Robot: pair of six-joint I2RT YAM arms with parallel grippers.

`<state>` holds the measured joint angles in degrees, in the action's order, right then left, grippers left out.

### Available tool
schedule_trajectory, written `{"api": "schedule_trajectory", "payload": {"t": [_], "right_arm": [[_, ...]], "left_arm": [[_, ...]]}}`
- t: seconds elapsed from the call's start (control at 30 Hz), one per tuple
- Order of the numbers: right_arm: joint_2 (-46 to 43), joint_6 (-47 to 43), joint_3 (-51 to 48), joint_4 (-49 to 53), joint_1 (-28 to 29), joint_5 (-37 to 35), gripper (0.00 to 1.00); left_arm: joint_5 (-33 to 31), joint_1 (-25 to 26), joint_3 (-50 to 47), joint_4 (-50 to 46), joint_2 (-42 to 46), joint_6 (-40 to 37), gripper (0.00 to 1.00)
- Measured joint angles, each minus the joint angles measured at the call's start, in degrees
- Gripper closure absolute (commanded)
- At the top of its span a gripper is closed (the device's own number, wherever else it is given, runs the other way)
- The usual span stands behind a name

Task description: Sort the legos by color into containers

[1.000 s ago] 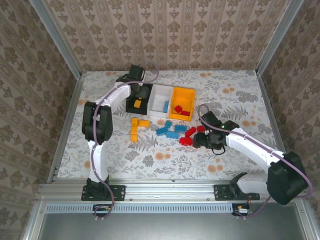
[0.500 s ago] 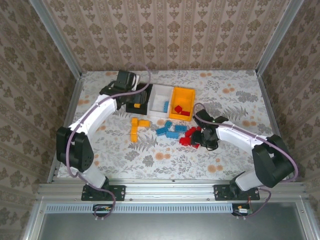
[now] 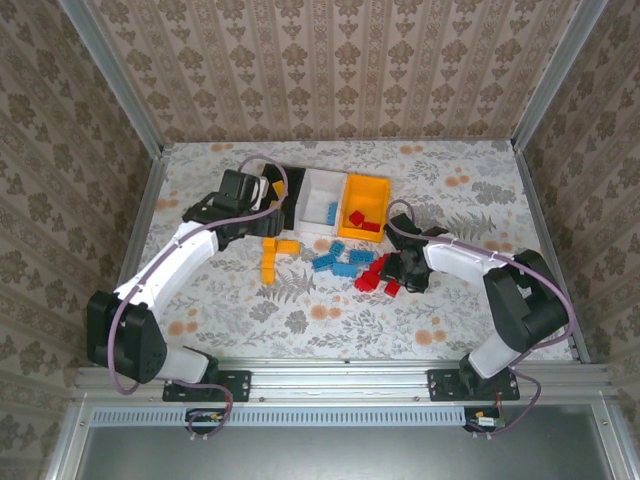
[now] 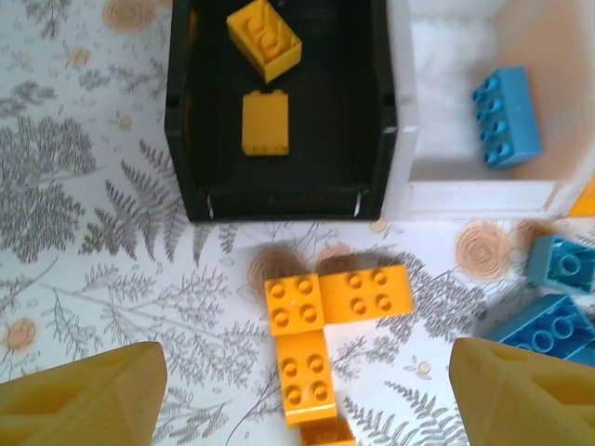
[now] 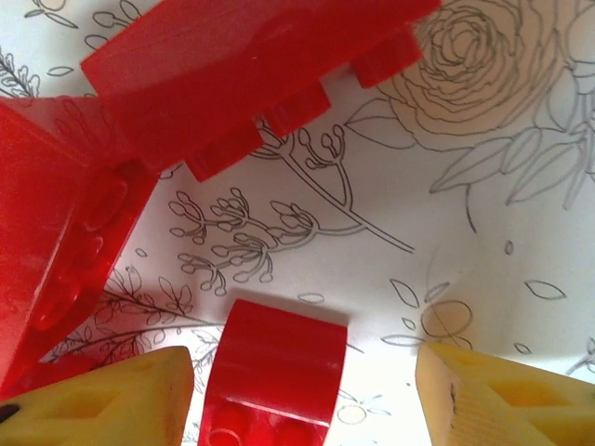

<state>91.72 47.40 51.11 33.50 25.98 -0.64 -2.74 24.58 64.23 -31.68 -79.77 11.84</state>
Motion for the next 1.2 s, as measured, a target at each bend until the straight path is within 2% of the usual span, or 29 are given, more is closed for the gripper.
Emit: {"api": "schedule_trajectory", "payload": {"t": [0.27, 0.4, 0.5, 0.57, 0.67, 0.8, 1.0, 1.2], "right_arm": [[-1.3, 0.8, -2.6, -1.6, 0.2, -0.2, 0.51], [-2.8, 0.8, -4.2, -1.2, 0.2, -0.3, 0.51], [-3.3, 0.7, -4.7, -1.0, 0.2, -0.3, 0.44], [-3.3, 0.6, -4.7, -1.1, 0.2, -0.2, 0.43], [-3.3, 0.6, -4.7, -1.2, 0.2, -0.2, 0.49], [-3.3, 0.6, -4.9, -0.6, 0.1, -0.4, 0.64], [-5.6, 0.3, -5.1, 0.3, 0.2, -0.3, 0.67], [-13.7, -1.3, -1.9, 5.9, 0.2, -1.7, 0.66]], "left_arm": [[0.2, -0.3, -2.7, 0.0, 0.8, 0.3, 0.17], [0.2, -0.3, -3.1, 0.0, 0.8, 0.6, 0.17], [0.2, -0.3, -3.3, 0.0, 0.8, 0.6, 0.16], [0.2, -0.3, -3.7, 0.0, 1.3, 0.6, 0.16], [0.2, -0.3, -3.8, 0.0, 2.3, 0.6, 0.15], [0.2, -0.7, -3.9, 0.0, 3.3, 0.6, 0.15], [0.5, -1.1, -4.3, 0.0, 3.7, 0.6, 0.14], [2.4, -1.8, -4.4, 0.0, 4.8, 1.4, 0.13]]}}
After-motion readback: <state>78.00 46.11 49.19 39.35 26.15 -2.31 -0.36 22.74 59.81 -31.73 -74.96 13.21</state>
